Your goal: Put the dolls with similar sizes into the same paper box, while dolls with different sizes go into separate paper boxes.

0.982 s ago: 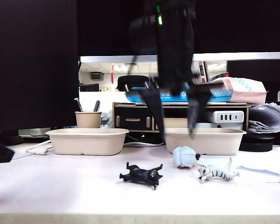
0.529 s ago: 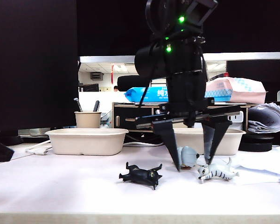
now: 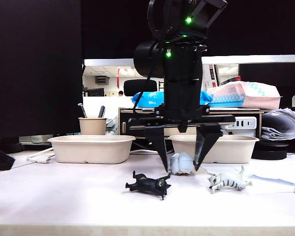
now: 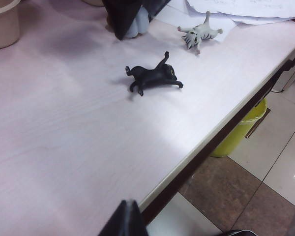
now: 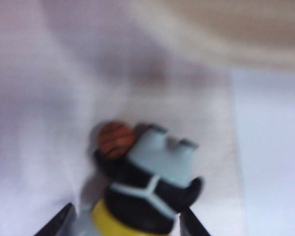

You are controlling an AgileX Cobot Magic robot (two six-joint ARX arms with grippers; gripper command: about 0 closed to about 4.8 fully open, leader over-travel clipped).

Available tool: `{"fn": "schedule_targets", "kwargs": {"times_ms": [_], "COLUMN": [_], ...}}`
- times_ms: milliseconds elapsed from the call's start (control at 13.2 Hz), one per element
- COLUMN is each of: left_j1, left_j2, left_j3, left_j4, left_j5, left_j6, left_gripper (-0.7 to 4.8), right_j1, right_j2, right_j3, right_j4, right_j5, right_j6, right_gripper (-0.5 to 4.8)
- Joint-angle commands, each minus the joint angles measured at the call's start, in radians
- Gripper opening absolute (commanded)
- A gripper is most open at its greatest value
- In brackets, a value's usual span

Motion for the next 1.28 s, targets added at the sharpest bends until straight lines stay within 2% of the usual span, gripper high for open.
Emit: {"fn": "schedule_targets", "kwargs": {"times_ms": [76, 151, 227, 302, 453, 680, 906, 982, 1284], "left_j1": [0.002, 0.002, 0.002, 0.002, 0.002, 0.006, 0.177, 0.266, 0.402], "left_j2": [0.000, 0.000, 0.000, 0.000, -0.005, -0.043, -0.133, -0.175, -0.220], "left_j3": [0.001, 0.001, 0.001, 0.001, 0.001, 0.001, 0.001, 0.001, 0.001], "left_j4": [0.012, 0.012, 0.012, 0.012, 0.012, 0.012, 0.012, 0.012, 0.013], "left_j5": [0.001, 0.001, 0.001, 0.001, 0.001, 0.002, 0.045, 0.045, 0.045], "left_j6": [0.003, 0.003, 0.003, 0.003, 0.003, 0.003, 0.003, 0.003, 0.003], "left_gripper": [-0.05, -0.05, -0.05, -0.05, -0.05, -0.05, -0.05, -0.05, -0.05], "right_j1": [-0.005, -0.006, -0.005, -0.005, -0.005, -0.002, 0.003, 0.003, -0.020], "right_j2": [0.002, 0.003, 0.003, 0.003, 0.001, -0.032, -0.051, -0.039, 0.048], "right_j3": [0.002, 0.002, 0.002, 0.002, 0.003, 0.005, 0.005, 0.005, 0.005], "right_j4": [0.030, 0.049, 0.071, 0.080, 0.090, 0.209, 0.541, 0.714, 0.932], "right_j5": [0.020, 0.020, 0.019, 0.019, 0.007, -0.109, -0.330, -0.327, -0.347], "right_j6": [0.006, 0.006, 0.007, 0.006, 0.007, 0.012, 0.040, 0.082, 0.079], "right_gripper": [2.75, 2.74, 2.24, 1.44, 0.88, 0.89, 0.98, 0.98, 1.04]}}
